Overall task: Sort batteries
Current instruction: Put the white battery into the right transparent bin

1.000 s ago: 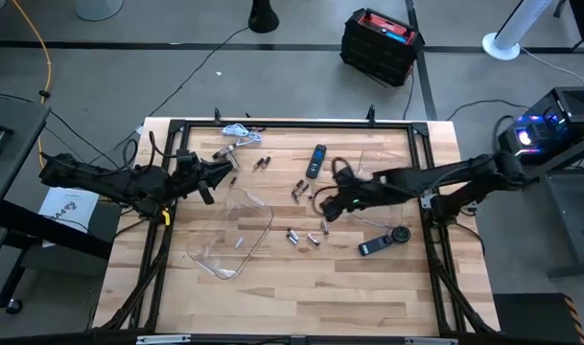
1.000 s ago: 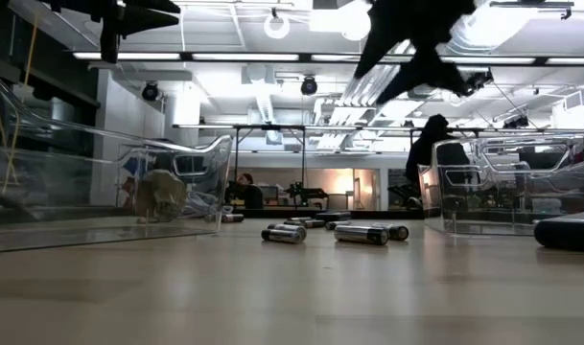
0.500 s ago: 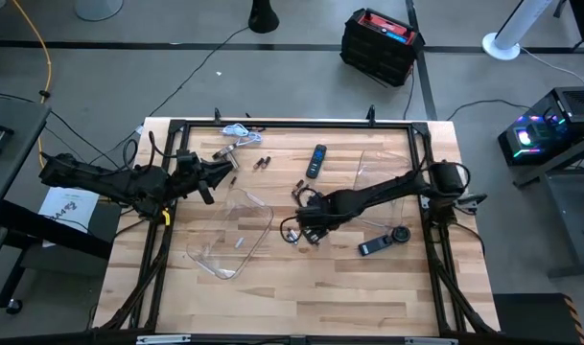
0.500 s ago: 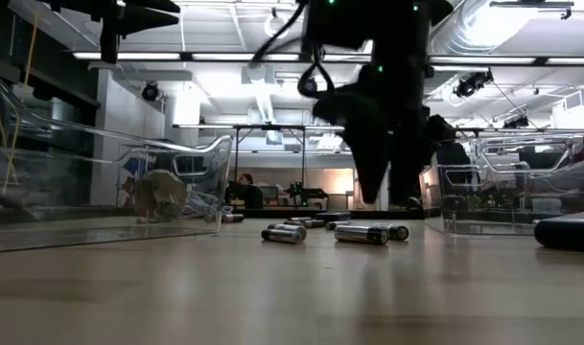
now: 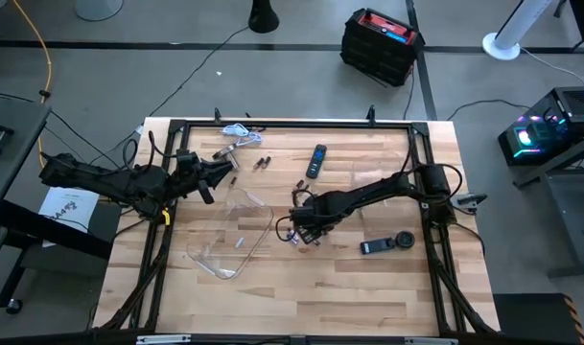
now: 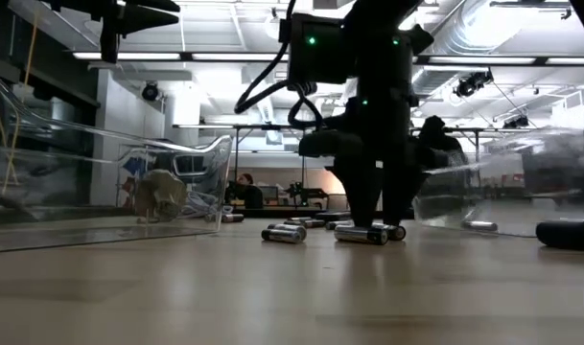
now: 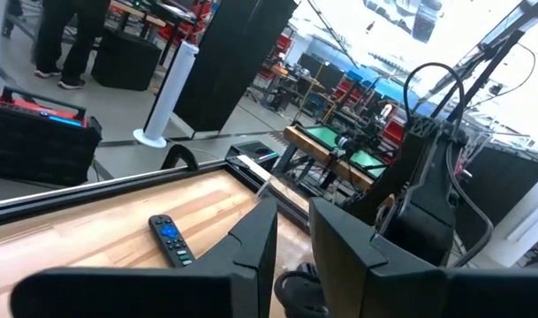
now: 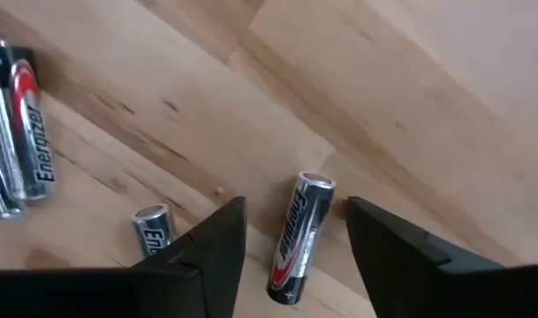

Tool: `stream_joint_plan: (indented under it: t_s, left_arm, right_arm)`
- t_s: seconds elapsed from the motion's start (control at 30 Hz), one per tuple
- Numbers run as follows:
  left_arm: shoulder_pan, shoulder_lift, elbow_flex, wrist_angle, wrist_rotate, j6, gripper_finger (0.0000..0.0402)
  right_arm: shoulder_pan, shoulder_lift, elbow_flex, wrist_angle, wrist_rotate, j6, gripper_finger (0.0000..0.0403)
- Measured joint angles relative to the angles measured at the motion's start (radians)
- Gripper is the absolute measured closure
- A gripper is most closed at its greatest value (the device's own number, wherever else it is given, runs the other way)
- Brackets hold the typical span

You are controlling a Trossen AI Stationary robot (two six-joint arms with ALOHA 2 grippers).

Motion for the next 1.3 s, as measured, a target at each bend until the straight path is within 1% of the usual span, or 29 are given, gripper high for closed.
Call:
stream_joint_plan:
  t_s: [0.1, 0.17, 0.23, 0.33, 0.37, 0.4, 0.5, 0.53, 0.67, 0.77, 0.83, 0.93, 1.03, 1.2, 1.3]
  left_arm:
    - [0.0, 0.0, 0.0, 0.0, 0.0, 0.0, 0.0337]
    - [0.0, 0.0, 0.0, 0.0, 0.0, 0.001, 0.0337]
    - [0.0, 0.0, 0.0, 0.0, 0.0, 0.001, 0.0337]
    - [0.0, 0.0, 0.0, 0.0, 0.0, 0.001, 0.0337]
    - [0.0, 0.0, 0.0, 0.0, 0.0, 0.001, 0.0337]
    - [0.0, 0.0, 0.0, 0.0, 0.0, 0.001, 0.0337]
    - [0.0, -0.005, 0.0, 0.001, -0.001, 0.001, 0.0337]
    - [0.0, -0.006, 0.0, 0.002, -0.003, 0.002, 0.0337]
    - [0.001, -0.007, 0.0, 0.001, -0.005, 0.002, 0.0337]
    - [0.01, -0.006, 0.0, 0.0, -0.005, 0.002, 0.0337]
    - [0.019, -0.006, 0.0, 0.0, -0.005, 0.002, 0.0337]
    - [0.029, -0.006, 0.0, 0.001, -0.003, 0.002, 0.0337]
    - [0.033, -0.006, 0.0, 0.005, 0.009, 0.0, 0.0337]
    - [0.032, -0.006, 0.0, 0.025, 0.013, -0.001, 0.0337]
    - [0.032, -0.006, 0.0, 0.025, 0.013, 0.0, 0.0337]
  right_arm:
    - [0.001, -0.001, 0.0, 0.001, -0.002, -0.002, 0.0237]
    - [0.003, -0.001, 0.0, 0.0, -0.002, -0.015, 0.0261]
    - [0.003, -0.001, 0.0, 0.0, -0.001, -0.031, 0.0294]
    - [0.003, -0.007, 0.0, -0.001, -0.001, -0.061, 0.0361]
    - [0.003, -0.018, 0.0, -0.004, 0.001, -0.076, 0.0377]
    - [0.003, -0.035, 0.0, -0.01, 0.009, -0.088, 0.0385]
    - [-0.002, -0.124, 0.0, -0.089, 0.071, -0.084, 0.0374]
    - [-0.006, -0.161, 0.0, -0.131, 0.107, -0.078, 0.0371]
    - [-0.022, -0.305, 0.001, -0.368, 0.283, 0.016, 0.0378]
    - [-0.048, -0.388, 0.001, -0.535, 0.357, 0.098, 0.0383]
    - [-0.072, -0.42, 0.0, -0.612, 0.369, 0.132, 0.0379]
    - [-0.103, -0.44, 0.0, -0.643, 0.403, 0.129, 0.0355]
    - [-0.125, -0.443, 0.0, -0.643, 0.431, 0.105, 0.0313]
    - [-0.153, -0.443, -0.001, -0.641, 0.434, 0.068, 0.0232]
    - [-0.162, -0.443, -0.001, -0.625, 0.434, 0.053, 0.0198]
